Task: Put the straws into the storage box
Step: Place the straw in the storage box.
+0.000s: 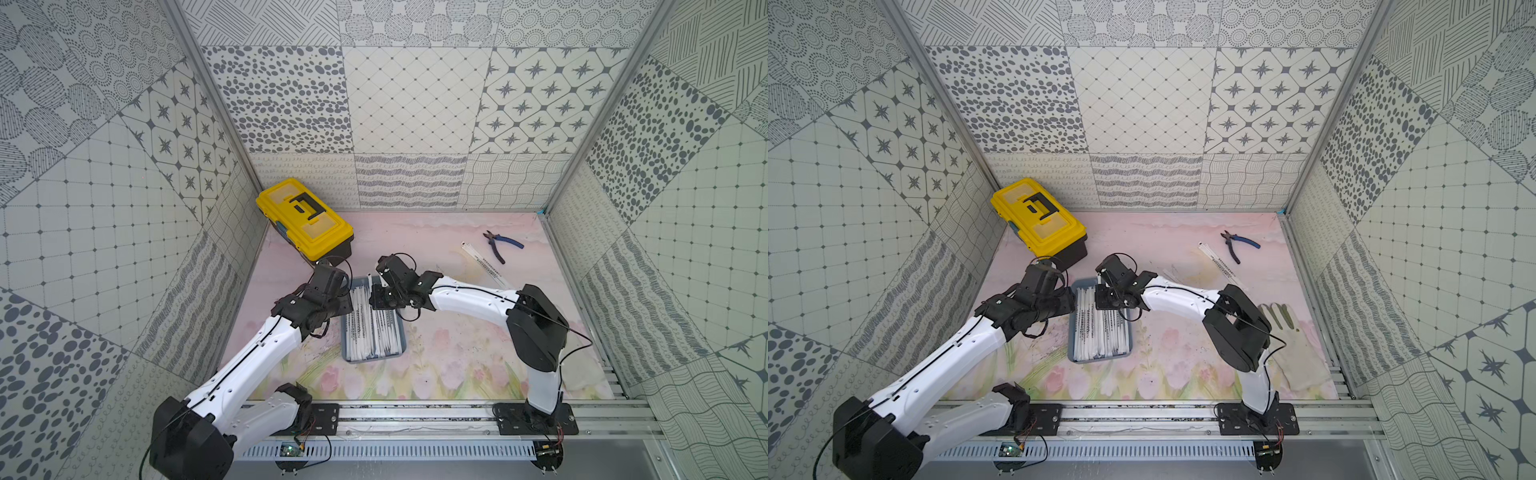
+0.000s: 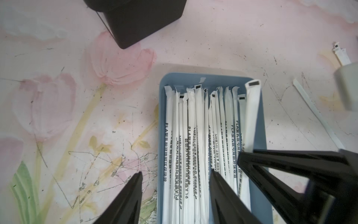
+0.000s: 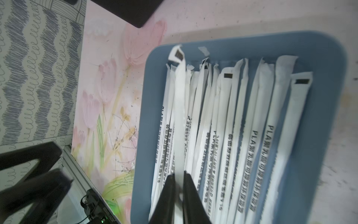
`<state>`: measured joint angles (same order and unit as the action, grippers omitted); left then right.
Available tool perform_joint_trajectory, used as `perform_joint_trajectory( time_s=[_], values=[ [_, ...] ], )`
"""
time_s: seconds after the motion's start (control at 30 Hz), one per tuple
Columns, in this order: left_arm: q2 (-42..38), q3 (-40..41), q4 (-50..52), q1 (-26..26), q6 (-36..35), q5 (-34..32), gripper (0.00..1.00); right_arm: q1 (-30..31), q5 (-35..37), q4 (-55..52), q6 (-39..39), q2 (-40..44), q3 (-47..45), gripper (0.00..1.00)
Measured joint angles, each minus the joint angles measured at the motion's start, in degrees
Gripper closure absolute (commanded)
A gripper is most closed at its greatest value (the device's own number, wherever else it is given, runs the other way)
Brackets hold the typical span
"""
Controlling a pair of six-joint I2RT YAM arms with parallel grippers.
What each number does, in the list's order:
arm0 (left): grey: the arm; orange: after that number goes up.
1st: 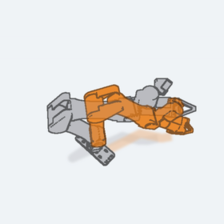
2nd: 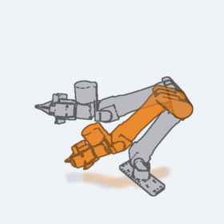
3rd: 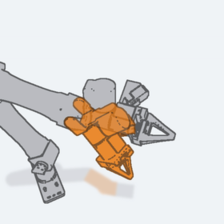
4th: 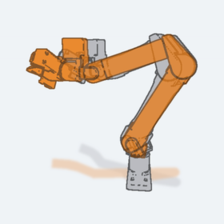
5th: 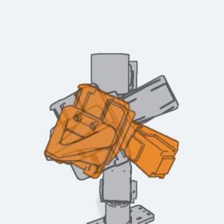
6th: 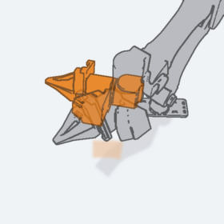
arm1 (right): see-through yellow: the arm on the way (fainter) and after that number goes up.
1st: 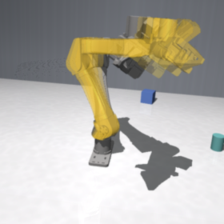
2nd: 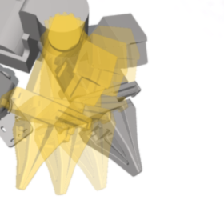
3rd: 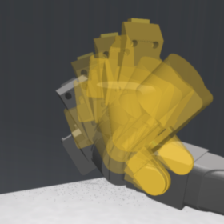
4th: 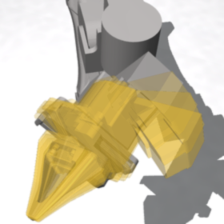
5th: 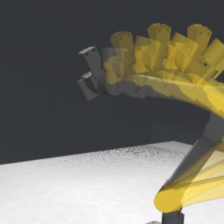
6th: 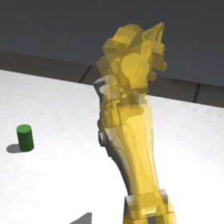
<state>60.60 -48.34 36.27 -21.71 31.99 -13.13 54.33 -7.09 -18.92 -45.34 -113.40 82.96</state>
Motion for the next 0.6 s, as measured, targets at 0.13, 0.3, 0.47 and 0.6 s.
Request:
perform_joint_trajectory(
  time_s=[0.13,0.3,0.47,0.6],
  values=[
    [-1.0,1.0,0.8,0.8,0.5,0.5,0.41,0.1,-0.3,0.4,-1.0,-5.1,1.2,0.88],
    [-1.3,1.3,0.8,1.1,1.0,1.4,0.41,0.0,-1.7,-1.8,-0.5,-8.1,3.9,0.76],
    [-1.5,0.9,1.2,1.1,1.0,1.8,0.41,-0.7,-1.4,-5.5,1.0,-4.7,3.0,0.72],
    [-1.1,-0.4,1.7,0.4,0.9,2.1,0.42,-5.0,0.3,-9.5,3.7,7.0,-2.6,0.61]
  ],
)
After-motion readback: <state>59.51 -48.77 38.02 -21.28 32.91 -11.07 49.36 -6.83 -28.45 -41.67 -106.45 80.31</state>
